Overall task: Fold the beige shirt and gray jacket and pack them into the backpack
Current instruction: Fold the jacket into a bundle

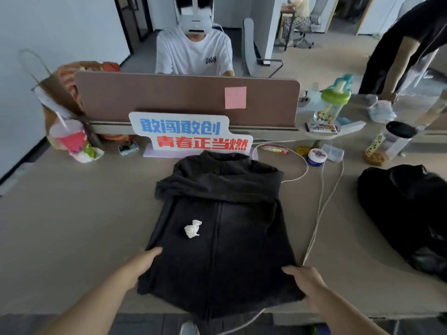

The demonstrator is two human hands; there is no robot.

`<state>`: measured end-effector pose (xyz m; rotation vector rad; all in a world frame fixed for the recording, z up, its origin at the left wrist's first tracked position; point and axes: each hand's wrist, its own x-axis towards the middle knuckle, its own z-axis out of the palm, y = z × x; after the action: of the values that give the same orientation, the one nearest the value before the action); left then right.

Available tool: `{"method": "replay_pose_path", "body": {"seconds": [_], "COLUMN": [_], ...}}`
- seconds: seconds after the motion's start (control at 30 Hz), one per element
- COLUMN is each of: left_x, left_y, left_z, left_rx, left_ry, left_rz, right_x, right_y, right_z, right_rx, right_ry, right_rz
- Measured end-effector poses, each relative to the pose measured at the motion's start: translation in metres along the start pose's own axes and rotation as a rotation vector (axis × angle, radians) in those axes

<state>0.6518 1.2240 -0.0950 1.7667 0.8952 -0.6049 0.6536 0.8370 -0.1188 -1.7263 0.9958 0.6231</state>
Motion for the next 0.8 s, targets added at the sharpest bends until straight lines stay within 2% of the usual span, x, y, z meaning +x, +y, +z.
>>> {"method": "replay_pose_path", "body": {"seconds": [0.2, 0.3, 0.37, 0.57, 0.67, 0.8], "left_x": [-0.039, -0.050, -0.053, -0.048, -0.032, -0.002], "left_y": [-0.004, -0.001, 0.003, 0.040, 0.077, 0.142], "left_z": [0.005, 0.010, 0.012, -0.002, -0.012, -0.026], "left_rx": [-0.262, -0.313, -0.353, -0.515, -0.612, -1.038], "left_ry": [0.017, 0.228, 0.273, 0.009, -0.045, -0.083], "left_rz": [-0.014, 0.130, 0.205, 0.158, 0.165, 0.249], "right_x": [-0.021, -0.029, -0.033, -0.035, -0.034, -0.019], "right_y": [0.007, -0.006, -0.018, -0.074, -0.125, -0.198], "right_z": [-0.017, -0.021, -0.022, -0.024, -0.019, -0.014], "right_rx": [0.230, 0.371, 0.411, 0.603, 0.709, 0.912], "right_ry": [-0.083, -0.088, -0.134, -0.258, -0.286, -0.274], "right_rz": [-0.067, -0.150, -0.174, -0.120, -0.110, -0.137]}}
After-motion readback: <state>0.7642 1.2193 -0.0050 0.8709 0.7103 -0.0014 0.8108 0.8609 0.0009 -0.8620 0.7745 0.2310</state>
